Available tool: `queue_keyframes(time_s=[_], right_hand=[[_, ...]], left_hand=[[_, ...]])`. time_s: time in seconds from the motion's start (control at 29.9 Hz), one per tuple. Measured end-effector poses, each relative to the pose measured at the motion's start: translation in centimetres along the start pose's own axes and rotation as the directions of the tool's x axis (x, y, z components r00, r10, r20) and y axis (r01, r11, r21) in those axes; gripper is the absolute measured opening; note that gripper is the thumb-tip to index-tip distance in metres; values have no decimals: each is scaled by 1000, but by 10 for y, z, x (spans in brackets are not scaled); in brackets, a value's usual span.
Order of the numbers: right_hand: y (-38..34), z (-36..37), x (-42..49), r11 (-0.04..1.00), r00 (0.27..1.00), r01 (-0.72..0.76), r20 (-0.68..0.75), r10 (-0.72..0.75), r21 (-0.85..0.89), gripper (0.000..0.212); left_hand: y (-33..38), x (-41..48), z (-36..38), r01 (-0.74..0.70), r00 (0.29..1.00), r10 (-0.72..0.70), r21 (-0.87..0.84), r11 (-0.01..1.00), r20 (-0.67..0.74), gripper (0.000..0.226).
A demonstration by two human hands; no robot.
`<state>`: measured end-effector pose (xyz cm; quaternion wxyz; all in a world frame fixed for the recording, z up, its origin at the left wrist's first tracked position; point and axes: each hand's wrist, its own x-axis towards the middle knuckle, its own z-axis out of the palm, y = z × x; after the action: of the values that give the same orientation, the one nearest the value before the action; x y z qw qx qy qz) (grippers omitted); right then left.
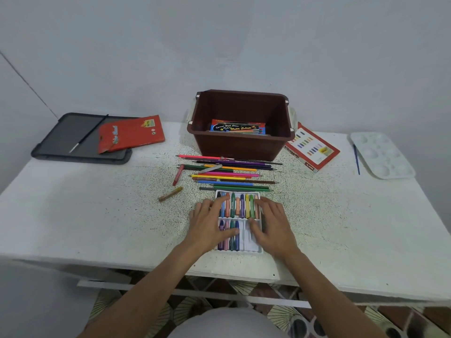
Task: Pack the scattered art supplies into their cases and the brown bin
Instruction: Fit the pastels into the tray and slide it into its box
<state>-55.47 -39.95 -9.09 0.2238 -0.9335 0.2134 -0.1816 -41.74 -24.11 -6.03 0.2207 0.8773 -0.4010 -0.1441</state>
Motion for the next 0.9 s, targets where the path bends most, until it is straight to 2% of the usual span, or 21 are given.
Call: queue_keyframes(time_s=[0.17, 0.27, 0.37, 0.47, 0.53, 0.63, 0.74, 0.84, 0.9], right_hand=[[-1, 0, 0, 1000, 1000, 1, -5, -1, -3, 56], [-1, -1, 0, 1000, 1000, 2, 0, -2, -3, 56], [0, 0, 1, 1000, 1000, 2, 3, -2, -6, 56], [-1, -1, 1, 1000, 1000, 2, 7, -2, -1, 56], [-1, -1, 2, 1000, 1000, 2, 1, -2, 4, 57], [-1, -1, 2, 1000, 1000, -1, 2, 1, 4, 57], [-2, -1, 2, 1000, 1000, -2, 2, 2, 5, 56], [-2, -1, 2, 1000, 1000, -5, 4, 5, 3, 57], [-2, -2, 2, 1000, 1000, -5, 4, 5, 4, 56]], left_hand=[[-3, 3, 1, -57, 998, 57, 24, 998, 3, 86], [-9, 6, -3, -88, 995, 84, -52, 995, -62, 73], [-21, 20, -15, 4, 969, -44, -162, 987, -245, 49], [-44, 39, -34, 133, 881, -176, -128, 983, -438, 34], [-60, 52, -46, 217, 841, -244, -113, 970, -482, 33], [-77, 67, -57, 302, 812, -294, -69, 951, -505, 36], [-81, 78, -62, 401, 826, -355, 14, 916, -438, 45], [-79, 86, -62, 444, 853, -393, 83, 892, -343, 37], [-78, 88, -59, 438, 857, -388, 84, 895, -340, 32]])
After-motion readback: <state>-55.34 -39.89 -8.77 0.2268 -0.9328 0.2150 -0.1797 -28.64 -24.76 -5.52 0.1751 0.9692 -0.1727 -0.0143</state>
